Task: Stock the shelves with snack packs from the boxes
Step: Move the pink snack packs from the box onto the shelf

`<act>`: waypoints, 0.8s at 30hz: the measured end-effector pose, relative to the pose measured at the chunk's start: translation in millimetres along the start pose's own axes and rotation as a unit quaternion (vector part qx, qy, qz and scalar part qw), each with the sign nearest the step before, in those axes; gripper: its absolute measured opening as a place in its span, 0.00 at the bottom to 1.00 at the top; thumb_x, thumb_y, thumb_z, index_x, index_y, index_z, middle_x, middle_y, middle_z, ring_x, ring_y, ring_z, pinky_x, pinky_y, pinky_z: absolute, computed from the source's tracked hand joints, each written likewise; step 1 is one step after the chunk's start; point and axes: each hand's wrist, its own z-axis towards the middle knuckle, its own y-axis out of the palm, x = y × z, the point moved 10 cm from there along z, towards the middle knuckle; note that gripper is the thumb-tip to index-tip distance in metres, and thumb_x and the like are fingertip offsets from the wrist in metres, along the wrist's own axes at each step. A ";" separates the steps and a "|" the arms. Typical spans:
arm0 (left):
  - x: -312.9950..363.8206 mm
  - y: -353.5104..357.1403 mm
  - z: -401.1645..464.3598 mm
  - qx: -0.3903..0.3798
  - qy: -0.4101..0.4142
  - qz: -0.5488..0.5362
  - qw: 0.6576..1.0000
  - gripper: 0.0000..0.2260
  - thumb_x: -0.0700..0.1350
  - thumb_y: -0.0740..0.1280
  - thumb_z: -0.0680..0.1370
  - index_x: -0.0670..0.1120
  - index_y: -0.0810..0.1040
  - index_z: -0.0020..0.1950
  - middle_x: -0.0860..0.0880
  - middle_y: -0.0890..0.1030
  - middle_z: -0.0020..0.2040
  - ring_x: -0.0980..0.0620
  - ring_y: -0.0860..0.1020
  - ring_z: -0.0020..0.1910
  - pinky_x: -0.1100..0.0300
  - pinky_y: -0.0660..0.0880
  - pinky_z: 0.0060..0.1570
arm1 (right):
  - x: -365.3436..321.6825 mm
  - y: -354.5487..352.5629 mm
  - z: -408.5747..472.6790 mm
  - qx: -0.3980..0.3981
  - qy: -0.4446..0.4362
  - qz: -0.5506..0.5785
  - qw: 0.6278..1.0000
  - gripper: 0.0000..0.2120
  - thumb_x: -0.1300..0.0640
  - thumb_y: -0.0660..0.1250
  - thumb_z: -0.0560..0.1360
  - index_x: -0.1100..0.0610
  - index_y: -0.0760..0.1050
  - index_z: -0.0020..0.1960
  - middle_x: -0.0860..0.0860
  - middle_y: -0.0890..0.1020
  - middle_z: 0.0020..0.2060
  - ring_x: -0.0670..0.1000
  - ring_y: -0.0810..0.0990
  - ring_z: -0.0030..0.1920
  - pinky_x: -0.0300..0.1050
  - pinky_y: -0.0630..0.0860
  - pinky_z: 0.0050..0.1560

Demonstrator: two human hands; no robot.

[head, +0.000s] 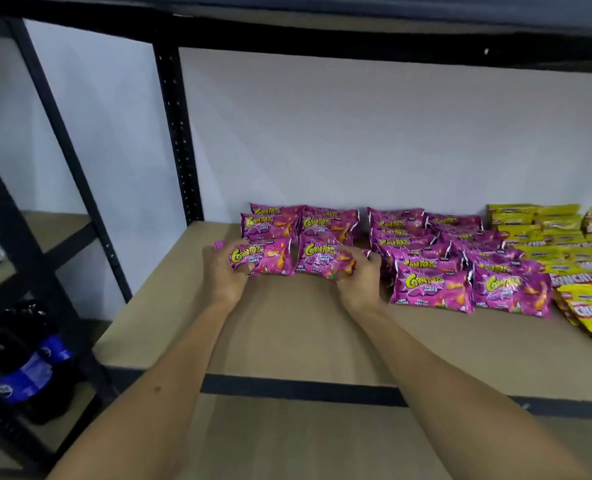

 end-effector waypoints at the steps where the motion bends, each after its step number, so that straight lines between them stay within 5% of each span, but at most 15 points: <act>1: -2.5 3.6 3.2 0.002 -0.005 0.003 1.000 0.20 0.36 0.74 0.72 0.49 0.80 0.62 0.42 0.70 0.58 0.53 0.72 0.53 0.69 0.66 0.58 | 0.7 2.1 3.7 0.001 -0.001 -0.009 1.000 0.22 0.71 0.66 0.74 0.53 0.76 0.63 0.57 0.65 0.63 0.44 0.75 0.36 0.41 0.75 0.58; 9: -6.5 26.7 52.5 0.029 0.013 0.029 0.999 0.20 0.36 0.71 0.74 0.49 0.78 0.64 0.39 0.68 0.59 0.44 0.73 0.58 0.66 0.64 0.58 | -6.3 27.7 59.1 -0.005 -0.034 -0.080 0.996 0.19 0.68 0.64 0.77 0.58 0.73 0.66 0.59 0.59 0.68 0.58 0.77 0.55 0.48 0.71 0.67; 16: -10.7 44.9 100.8 0.024 0.011 0.039 0.999 0.20 0.39 0.70 0.75 0.54 0.77 0.65 0.40 0.69 0.63 0.44 0.69 0.65 0.61 0.65 0.63 | -3.9 49.1 99.4 0.006 -0.020 -0.222 0.975 0.23 0.63 0.64 0.77 0.51 0.67 0.70 0.60 0.53 0.75 0.63 0.76 0.60 0.55 0.78 0.55; 20: -10.9 52.1 108.7 0.017 0.002 0.019 1.000 0.20 0.44 0.70 0.73 0.58 0.77 0.64 0.43 0.70 0.62 0.48 0.75 0.55 0.55 0.70 0.63 | -2.3 53.4 107.2 0.004 -0.013 -0.294 0.956 0.23 0.61 0.63 0.78 0.49 0.65 0.71 0.62 0.51 0.76 0.63 0.72 0.65 0.57 0.80 0.51; 24: -10.1 54.6 106.5 0.024 0.006 0.011 1.000 0.21 0.44 0.70 0.73 0.57 0.77 0.65 0.43 0.70 0.62 0.67 0.69 0.39 0.62 0.69 0.57 | -7.9 47.3 105.8 0.076 -0.041 -0.356 0.931 0.20 0.66 0.66 0.74 0.53 0.73 0.63 0.62 0.63 0.65 0.62 0.70 0.58 0.56 0.78 0.50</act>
